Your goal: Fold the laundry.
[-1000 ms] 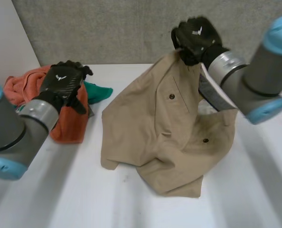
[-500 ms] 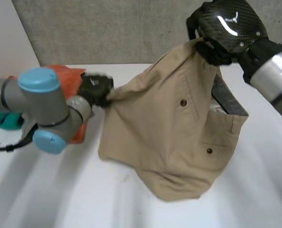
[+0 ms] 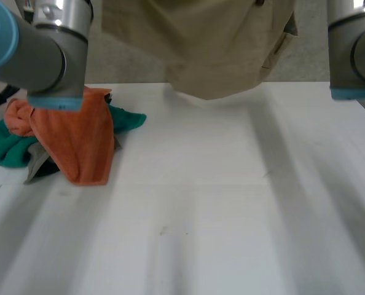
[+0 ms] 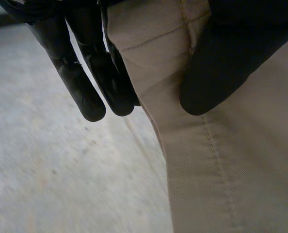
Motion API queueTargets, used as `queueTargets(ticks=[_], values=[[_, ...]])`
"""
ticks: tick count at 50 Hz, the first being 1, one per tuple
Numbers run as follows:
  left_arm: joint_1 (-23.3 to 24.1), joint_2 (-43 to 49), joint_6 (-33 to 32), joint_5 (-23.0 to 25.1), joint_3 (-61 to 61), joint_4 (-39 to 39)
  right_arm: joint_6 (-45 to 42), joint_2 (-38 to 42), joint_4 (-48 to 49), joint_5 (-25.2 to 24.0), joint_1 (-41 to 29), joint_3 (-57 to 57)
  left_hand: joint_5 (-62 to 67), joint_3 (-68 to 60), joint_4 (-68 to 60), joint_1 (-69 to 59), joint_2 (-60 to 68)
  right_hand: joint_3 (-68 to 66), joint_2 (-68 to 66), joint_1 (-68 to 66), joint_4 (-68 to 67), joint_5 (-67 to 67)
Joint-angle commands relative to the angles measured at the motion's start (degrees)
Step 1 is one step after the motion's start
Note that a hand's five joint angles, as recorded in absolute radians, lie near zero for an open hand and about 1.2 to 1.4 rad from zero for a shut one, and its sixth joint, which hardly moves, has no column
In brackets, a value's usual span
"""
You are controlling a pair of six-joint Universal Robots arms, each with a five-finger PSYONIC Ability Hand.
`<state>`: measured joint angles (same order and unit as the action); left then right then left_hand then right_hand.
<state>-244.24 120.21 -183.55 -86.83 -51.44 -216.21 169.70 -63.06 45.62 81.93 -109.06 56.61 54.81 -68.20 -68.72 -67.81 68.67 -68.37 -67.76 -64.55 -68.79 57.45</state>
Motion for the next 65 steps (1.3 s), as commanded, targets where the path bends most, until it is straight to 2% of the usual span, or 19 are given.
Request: queueTargets(ticks=[1, 6, 10, 13, 20, 23, 24, 27, 28, 32, 34, 38, 39, 44, 46, 47, 50, 52, 65], values=[[0.4, -5.8, -1.0, 5.9, -20.8, 1.9, -1.6, -1.5, -7.2, -6.2, 3.1, 14.6, 15.2, -11.8, -11.3, -12.2, 11.3, -11.6, -12.2, -15.4, -11.2, 12.6], [1.3, -6.9, -3.3, 9.7, -34.6, 3.0, -5.7, 0.3, -13.7, -9.8, 4.8, 24.2, 15.2, -11.8, -11.3, -12.2, 11.3, -11.6, -12.2, -15.4, -11.2, 12.6], [2.1, -8.1, -8.5, 12.0, -44.4, 5.8, -12.4, 1.4, -19.9, -12.8, 5.8, 30.7, 15.2, -11.8, -11.3, -12.2, 11.3, -11.6, -12.2, -15.4, -11.2, 12.6], [2.4, -10.6, -11.9, 11.9, -48.6, 10.2, -19.6, 0.8, -27.7, -14.8, 6.8, 34.3, 15.2, -11.8, -11.3, -12.2, 11.3, -11.6, -12.2, -15.4, -11.2, 12.6], [2.4, -18.2, -15.3, 11.2, -53.9, 21.3, -23.3, -3.6, -45.8, -15.0, 7.8, 34.5, 15.2, -11.8, -11.3, -12.2, 11.3, -11.6, -12.2, -15.4, -11.2, 12.6], [2.5, -21.7, -17.0, 11.0, -55.5, 28.2, -25.6, -6.3, -56.1, -14.8, 8.8, 34.4, 15.2, -11.8, -11.3, -12.2, 11.3, -11.6, -12.2, -15.4, -11.2, 12.6], [2.8, -23.3, -18.4, 11.1, -56.0, 32.7, -26.9, -6.9, -59.3, -14.8, 9.1, 34.5, 15.2, -11.8, -11.3, -12.2, 11.3, -11.6, -12.2, -15.4, -11.2, 12.6], [3.4, -25.8, -21.7, 11.0, -56.6, 41.9, -34.3, -10.4, -70.3, -14.6, 10.4, 36.3, 15.2, -11.8, -11.3, -12.2, 11.3, -11.6, -12.2, -15.4, -11.2, 12.6], [3.8, -26.9, -23.7, 10.9, -56.6, 47.5, -41.0, -12.3, -76.7, -14.3, 11.2, 38.1, 15.2, -11.8, -11.3, -12.2, 11.3, -11.6, -12.2, -15.4, -11.2, 12.6], [4.1, -27.9, -28.5, 10.7, -56.2, 61.1, -55.4, -16.3, -84.8, -15.0, 13.0, 42.3, 15.2, -11.8, -11.3, -12.2, 11.3, -11.6, -12.2, -15.4, -11.2, 12.6], [3.9, -27.7, -29.8, 11.0, -55.5, 64.2, -55.9, -17.0, -83.8, -16.0, 12.8, 42.5, 15.2, -11.8, -11.3, -12.2, 11.3, -11.6, -12.2, -15.4, -11.2, 12.6], [3.1, -25.1, -31.0, 10.9, -52.5, 60.2, -47.1, -16.0, -77.1, -18.0, 11.2, 40.8, 15.2, -11.8, -11.3, -12.2, 11.3, -11.6, -12.2, -15.4, -11.2, 12.6], [2.9, -23.9, -30.6, 10.6, -51.0, 57.2, -42.1, -15.1, -73.4, -18.0, 10.4, 39.9, 15.2, -11.8, -11.3, -12.2, 11.3, -11.6, -12.2, -15.4, -11.2, 12.6], [2.5, -19.7, -27.7, 8.0, -45.9, 47.7, -28.9, -12.7, -62.9, -15.5, 8.1, 37.5, 15.2, -11.8, -11.3, -12.2, 11.3, -11.6, -12.2, -15.4, -11.2, 12.6], [2.4, -17.4, -26.0, 6.2, -43.3, 44.3, -26.0, -12.4, -60.7, -13.6, 7.5, 36.9, 15.2, -11.8, -11.3, -12.2, 11.3, 6.0, 5.3, 2.1, 6.4, -5.0], [2.4, -16.8, -25.5, 5.5, -42.5, 43.6, -24.0, -12.7, -60.0, -11.4, 6.9, 36.4, 15.2, -11.8, -11.3, -12.2, 11.3, 27.0, 26.4, 23.2, 27.5, -26.1], [2.8, -14.8, -24.1, 3.3, -40.2, 43.5, -22.3, -13.5, -60.6, -9.2, 6.5, 35.7, 15.2, -11.8, -11.3, -12.2, 11.3, 58.4, 57.8, 54.6, 58.8, -57.4], [3.1, -14.4, -23.9, 2.6, -39.5, 44.1, -21.7, -14.8, -62.4, -8.0, 6.2, 35.1, 15.2, -11.8, -11.3, -12.2, 11.3, 58.4, 57.8, 54.6, 58.8, -57.4], [2.3, -13.3, -23.6, 1.5, -38.4, 44.8, -29.2, -25.2, -80.8, -13.7, 8.7, 35.6, 15.2, -11.8, -11.3, -12.2, 11.3, 56.9, 56.3, 53.1, 57.3, -56.0]])
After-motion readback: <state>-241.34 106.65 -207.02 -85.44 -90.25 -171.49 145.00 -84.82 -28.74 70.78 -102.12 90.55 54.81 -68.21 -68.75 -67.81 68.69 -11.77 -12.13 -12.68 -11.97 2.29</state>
